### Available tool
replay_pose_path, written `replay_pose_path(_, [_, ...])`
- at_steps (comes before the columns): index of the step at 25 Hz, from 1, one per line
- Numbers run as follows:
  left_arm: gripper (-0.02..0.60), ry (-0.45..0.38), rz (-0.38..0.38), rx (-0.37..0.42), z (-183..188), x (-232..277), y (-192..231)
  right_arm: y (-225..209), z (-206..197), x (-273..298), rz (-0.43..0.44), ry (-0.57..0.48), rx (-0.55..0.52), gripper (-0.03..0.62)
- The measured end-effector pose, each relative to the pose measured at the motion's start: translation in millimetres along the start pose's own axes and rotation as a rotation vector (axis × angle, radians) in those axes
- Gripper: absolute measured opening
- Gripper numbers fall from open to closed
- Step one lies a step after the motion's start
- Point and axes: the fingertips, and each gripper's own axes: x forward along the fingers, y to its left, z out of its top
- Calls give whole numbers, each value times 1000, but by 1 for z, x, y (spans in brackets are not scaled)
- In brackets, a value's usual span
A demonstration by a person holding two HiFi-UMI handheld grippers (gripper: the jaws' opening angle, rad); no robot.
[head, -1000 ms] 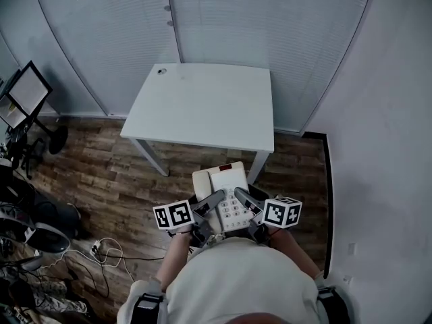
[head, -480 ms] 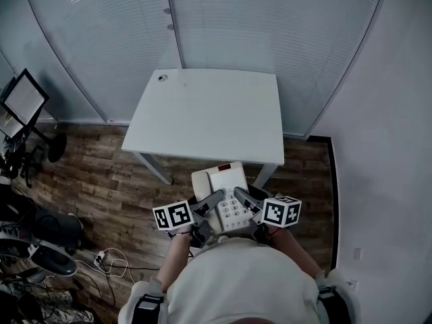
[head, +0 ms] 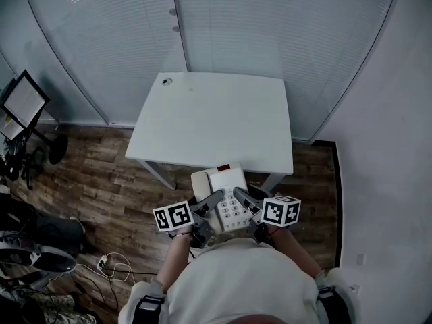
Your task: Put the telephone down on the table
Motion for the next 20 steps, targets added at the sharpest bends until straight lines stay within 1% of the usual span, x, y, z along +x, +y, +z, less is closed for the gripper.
replay_pose_path(7, [433, 4, -4, 4, 14, 0, 2, 4, 8, 10, -2, 6, 4, 236])
replay_pose_path(13, [433, 5, 5, -4, 19, 11, 8, -6, 14, 17, -2, 12, 11, 236])
replay_pose_path(20, [433, -6, 32, 1, 43, 29, 19, -21, 33, 42, 25, 22, 14, 236])
